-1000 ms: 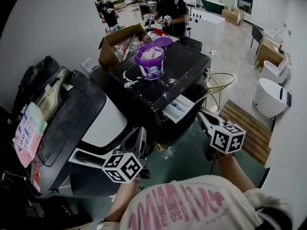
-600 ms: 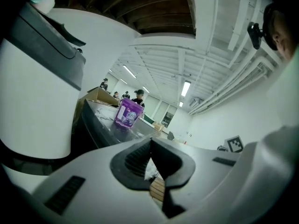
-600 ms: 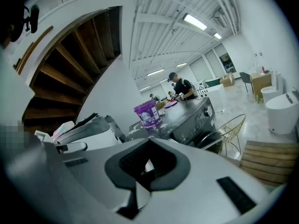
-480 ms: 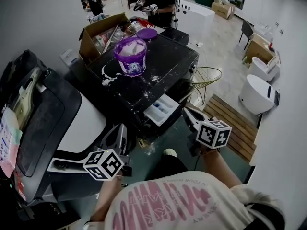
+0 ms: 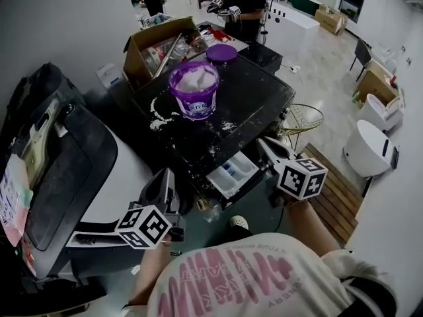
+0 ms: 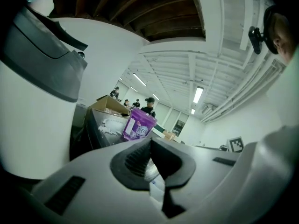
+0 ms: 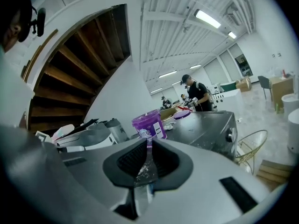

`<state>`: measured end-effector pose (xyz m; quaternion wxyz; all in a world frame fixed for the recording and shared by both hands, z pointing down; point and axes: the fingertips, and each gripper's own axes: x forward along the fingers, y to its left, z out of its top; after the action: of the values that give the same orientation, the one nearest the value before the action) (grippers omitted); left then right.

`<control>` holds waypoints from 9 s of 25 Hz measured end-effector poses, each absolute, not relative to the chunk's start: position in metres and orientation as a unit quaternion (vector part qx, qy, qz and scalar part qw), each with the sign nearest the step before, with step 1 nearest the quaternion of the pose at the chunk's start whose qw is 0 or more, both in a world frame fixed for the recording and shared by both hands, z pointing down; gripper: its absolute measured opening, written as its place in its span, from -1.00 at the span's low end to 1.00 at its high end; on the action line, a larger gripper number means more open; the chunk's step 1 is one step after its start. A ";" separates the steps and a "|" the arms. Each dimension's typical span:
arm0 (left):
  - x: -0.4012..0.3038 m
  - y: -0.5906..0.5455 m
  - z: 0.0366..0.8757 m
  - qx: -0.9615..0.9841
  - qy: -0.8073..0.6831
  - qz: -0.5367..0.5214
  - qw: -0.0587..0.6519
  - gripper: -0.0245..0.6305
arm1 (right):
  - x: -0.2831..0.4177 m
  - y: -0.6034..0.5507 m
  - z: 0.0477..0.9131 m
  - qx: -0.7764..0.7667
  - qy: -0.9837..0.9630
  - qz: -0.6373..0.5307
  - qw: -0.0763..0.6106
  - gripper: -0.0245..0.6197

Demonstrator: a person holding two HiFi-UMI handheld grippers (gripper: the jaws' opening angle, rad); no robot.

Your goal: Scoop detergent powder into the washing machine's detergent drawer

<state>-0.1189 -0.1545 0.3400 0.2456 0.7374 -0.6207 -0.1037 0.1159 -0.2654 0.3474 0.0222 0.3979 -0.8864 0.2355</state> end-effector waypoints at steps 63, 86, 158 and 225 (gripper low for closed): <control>-0.202 -0.298 0.358 0.779 -0.563 -0.083 0.265 -0.92 | -0.047 -0.411 0.292 0.249 -0.943 0.140 0.171 -0.54; -0.201 -0.306 0.388 0.803 -0.529 -0.058 0.269 -0.92 | -0.078 -0.446 0.330 0.216 -0.876 0.152 0.404 -0.38; -0.194 -0.304 0.380 0.824 -0.498 -0.056 0.266 -0.92 | -0.089 -0.432 0.321 0.238 -0.848 0.169 0.442 -0.92; -0.164 -0.189 0.337 0.735 -0.639 -0.071 0.215 -0.92 | -0.060 -0.420 0.317 0.209 -0.771 0.602 -0.001 -0.92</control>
<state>-0.1641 -0.1888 0.3369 0.2145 0.7354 -0.6388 -0.0715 -0.0603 -0.4200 0.3167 -0.0011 0.2087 -0.7707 0.6020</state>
